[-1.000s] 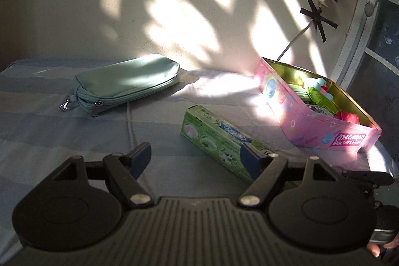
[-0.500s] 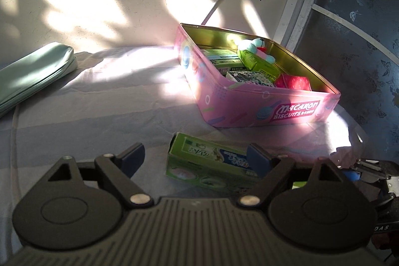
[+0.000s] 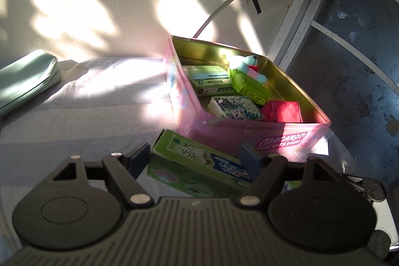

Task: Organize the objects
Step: 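Carry the toothpaste box with the left gripper and release it into the tin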

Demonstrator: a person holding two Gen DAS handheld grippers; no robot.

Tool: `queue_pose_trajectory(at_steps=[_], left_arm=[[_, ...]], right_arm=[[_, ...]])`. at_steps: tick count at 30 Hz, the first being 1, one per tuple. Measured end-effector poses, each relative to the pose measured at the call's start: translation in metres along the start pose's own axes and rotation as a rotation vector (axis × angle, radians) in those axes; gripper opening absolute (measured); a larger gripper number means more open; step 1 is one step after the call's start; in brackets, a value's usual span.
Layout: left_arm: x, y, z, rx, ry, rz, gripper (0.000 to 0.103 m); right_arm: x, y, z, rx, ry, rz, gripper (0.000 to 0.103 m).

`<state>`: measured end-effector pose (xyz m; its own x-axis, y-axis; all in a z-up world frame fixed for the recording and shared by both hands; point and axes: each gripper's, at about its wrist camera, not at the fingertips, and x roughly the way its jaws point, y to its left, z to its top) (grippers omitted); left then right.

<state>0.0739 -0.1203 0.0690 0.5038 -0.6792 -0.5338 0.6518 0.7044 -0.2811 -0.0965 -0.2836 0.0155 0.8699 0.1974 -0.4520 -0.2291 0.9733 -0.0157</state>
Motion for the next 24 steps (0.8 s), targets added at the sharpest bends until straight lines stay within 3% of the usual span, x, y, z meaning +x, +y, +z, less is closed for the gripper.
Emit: queue_pose_trajectory(at_steps=[4,8,13,19,24], left_arm=[[0.002,-0.036,0.043,0.102,-0.1,-0.024,0.079],[0.034,-0.064,0.077,0.193,-0.158,-0.032,0.08],[0.091,-0.078,0.102,0.226,-0.132,-0.02,0.08],[0.154,-0.077,0.115,0.22,-0.057,0.081,0.082],[0.136,-0.063,0.106,0.137,-0.05,0.055,0.083]], right_arm=[[-0.013,-0.025,0.025,-0.028,-0.08,-0.1,0.043],[-0.005,-0.052,0.038,-0.007,-0.097,-0.201,0.041],[0.024,-0.077,0.045,0.014,-0.052,-0.267,0.037],[0.071,-0.098,0.068,0.029,-0.03,-0.331,0.039],[0.069,-0.11,0.071,0.134,-0.085,-0.313,0.046]])
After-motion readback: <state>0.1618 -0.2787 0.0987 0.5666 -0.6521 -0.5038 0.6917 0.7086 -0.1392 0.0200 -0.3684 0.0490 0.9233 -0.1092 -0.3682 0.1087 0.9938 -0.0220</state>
